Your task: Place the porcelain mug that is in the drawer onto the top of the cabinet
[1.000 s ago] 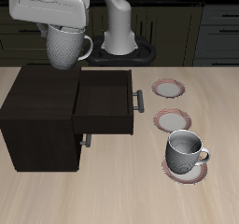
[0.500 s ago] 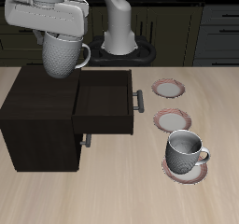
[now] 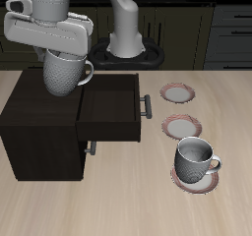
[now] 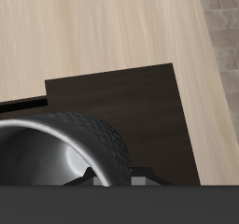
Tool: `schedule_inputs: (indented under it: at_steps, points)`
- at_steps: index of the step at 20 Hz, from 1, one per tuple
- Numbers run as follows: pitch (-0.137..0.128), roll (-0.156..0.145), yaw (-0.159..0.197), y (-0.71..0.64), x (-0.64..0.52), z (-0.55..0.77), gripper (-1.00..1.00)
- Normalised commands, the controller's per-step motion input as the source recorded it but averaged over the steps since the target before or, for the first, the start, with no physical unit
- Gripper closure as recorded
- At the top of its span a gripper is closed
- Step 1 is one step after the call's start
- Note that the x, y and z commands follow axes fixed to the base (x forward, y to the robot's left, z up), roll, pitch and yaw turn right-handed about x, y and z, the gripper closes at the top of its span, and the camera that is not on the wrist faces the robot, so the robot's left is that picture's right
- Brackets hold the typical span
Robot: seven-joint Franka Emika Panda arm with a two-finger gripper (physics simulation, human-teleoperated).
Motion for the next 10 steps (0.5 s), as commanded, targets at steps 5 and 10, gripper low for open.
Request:
schedule_inputs:
  at_steps: [5, 10]
  points:
    - [0.046, -0.040, 0.017, -0.17, 0.05, -0.33, 1.00]
    - [0.008, -0.056, -0.010, -0.20, 0.02, -0.16, 1.00]
